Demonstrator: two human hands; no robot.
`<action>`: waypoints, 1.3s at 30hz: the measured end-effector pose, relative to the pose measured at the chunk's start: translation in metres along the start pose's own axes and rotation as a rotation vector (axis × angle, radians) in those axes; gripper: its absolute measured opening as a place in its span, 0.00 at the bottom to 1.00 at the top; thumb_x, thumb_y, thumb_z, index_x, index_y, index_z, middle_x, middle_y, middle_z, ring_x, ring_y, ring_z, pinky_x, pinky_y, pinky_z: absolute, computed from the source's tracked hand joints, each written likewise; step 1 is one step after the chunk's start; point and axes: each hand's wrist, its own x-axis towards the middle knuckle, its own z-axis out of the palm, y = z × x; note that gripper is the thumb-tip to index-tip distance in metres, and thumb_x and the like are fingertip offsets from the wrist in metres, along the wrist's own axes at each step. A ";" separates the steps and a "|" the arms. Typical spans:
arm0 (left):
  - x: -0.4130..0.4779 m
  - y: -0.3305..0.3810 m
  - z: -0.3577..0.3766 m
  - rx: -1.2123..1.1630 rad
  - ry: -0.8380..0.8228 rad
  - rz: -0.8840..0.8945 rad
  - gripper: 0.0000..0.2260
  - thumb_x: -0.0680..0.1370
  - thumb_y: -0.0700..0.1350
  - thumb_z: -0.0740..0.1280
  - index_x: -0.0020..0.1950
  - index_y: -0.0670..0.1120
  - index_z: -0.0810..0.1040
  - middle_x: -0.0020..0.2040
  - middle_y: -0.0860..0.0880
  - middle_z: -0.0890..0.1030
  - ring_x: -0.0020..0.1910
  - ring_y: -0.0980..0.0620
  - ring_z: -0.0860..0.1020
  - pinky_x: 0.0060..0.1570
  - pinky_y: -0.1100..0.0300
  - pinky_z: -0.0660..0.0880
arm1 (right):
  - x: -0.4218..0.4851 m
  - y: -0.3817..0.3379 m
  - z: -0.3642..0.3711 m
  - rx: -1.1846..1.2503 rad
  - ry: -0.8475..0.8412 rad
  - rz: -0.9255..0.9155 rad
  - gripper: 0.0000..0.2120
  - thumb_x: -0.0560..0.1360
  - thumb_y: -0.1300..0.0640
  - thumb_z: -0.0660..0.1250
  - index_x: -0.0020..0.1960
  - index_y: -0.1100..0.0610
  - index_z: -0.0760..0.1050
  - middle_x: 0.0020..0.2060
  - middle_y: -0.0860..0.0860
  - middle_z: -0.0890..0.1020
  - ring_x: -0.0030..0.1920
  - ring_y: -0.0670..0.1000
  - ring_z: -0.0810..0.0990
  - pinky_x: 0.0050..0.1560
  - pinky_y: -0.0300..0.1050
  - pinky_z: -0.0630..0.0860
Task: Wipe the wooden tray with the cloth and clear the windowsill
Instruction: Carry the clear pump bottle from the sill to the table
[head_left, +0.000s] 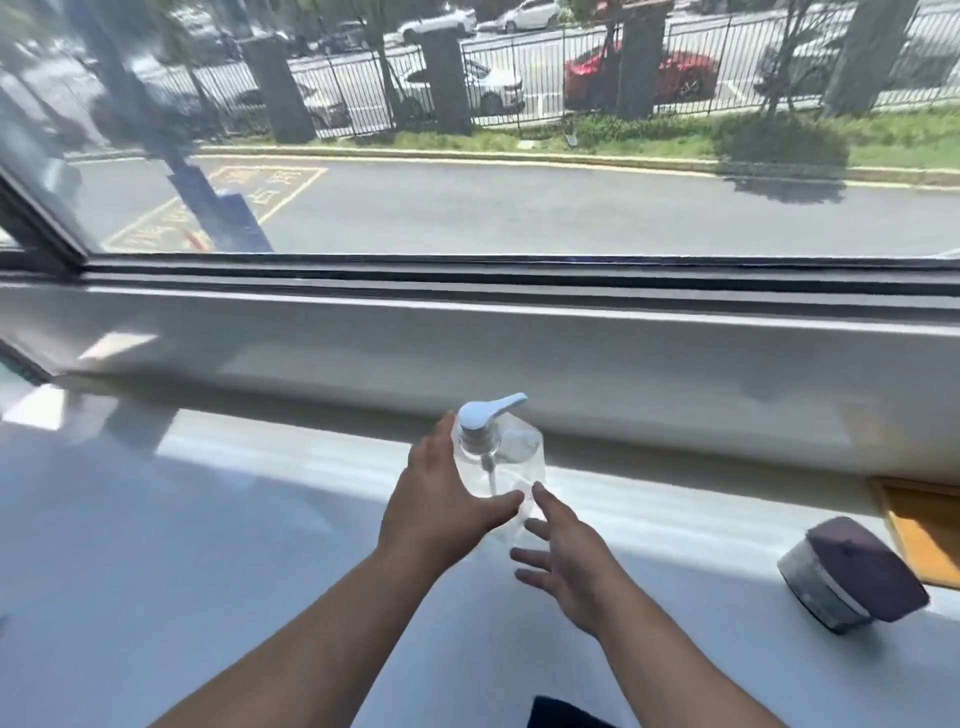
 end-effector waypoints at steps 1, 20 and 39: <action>-0.010 -0.011 -0.026 -0.001 0.038 -0.007 0.46 0.61 0.69 0.74 0.77 0.65 0.60 0.70 0.56 0.72 0.66 0.55 0.74 0.56 0.53 0.75 | -0.008 0.000 0.025 -0.023 -0.043 -0.007 0.26 0.78 0.35 0.68 0.72 0.42 0.70 0.68 0.53 0.75 0.58 0.60 0.83 0.63 0.59 0.80; -0.437 -0.354 -0.404 -0.044 0.659 -0.450 0.54 0.62 0.74 0.74 0.81 0.59 0.52 0.79 0.51 0.66 0.73 0.48 0.71 0.59 0.56 0.69 | -0.283 0.265 0.494 -0.611 -0.693 -0.016 0.33 0.77 0.38 0.70 0.78 0.47 0.65 0.70 0.62 0.74 0.58 0.65 0.84 0.58 0.60 0.82; -0.637 -0.572 -0.480 -0.106 0.915 -0.810 0.39 0.58 0.76 0.72 0.62 0.79 0.55 0.57 0.70 0.70 0.54 0.59 0.73 0.38 0.67 0.67 | -0.353 0.507 0.713 -0.949 -0.965 0.208 0.27 0.77 0.35 0.67 0.70 0.48 0.71 0.62 0.58 0.78 0.54 0.60 0.86 0.50 0.54 0.84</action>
